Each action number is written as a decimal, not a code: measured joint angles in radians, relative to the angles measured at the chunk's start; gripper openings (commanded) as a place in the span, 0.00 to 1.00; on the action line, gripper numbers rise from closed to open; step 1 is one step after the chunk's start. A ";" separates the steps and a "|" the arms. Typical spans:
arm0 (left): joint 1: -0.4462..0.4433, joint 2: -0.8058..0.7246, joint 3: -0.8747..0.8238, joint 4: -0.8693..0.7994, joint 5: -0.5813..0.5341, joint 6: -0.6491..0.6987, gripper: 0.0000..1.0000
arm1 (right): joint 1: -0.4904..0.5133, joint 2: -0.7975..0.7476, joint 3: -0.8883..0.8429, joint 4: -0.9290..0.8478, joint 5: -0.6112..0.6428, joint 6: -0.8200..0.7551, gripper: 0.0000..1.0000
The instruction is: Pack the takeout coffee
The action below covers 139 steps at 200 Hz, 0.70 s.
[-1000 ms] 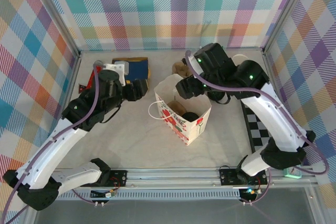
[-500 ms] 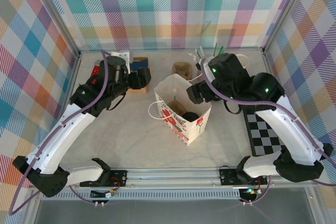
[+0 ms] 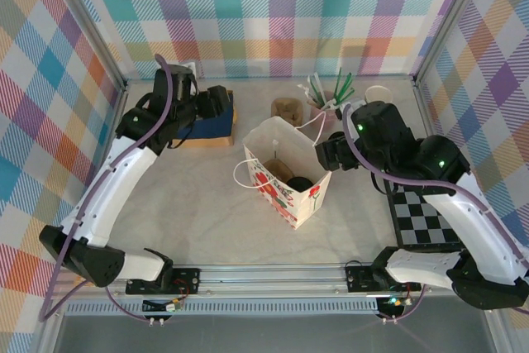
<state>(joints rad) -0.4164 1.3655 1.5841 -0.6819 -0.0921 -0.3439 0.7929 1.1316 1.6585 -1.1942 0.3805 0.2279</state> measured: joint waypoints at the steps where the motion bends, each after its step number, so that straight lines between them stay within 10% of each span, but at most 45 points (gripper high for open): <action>1: 0.001 0.001 0.002 0.000 0.001 0.000 0.69 | -0.001 -0.002 -0.003 0.000 0.001 0.000 0.85; 139: 0.061 0.373 0.207 -0.034 0.024 0.027 0.64 | -0.118 -0.104 -0.186 0.031 0.004 0.031 0.85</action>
<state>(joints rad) -0.3553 1.7382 1.7908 -0.7155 -0.0681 -0.3168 0.6750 1.0279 1.4727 -1.1633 0.3847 0.2588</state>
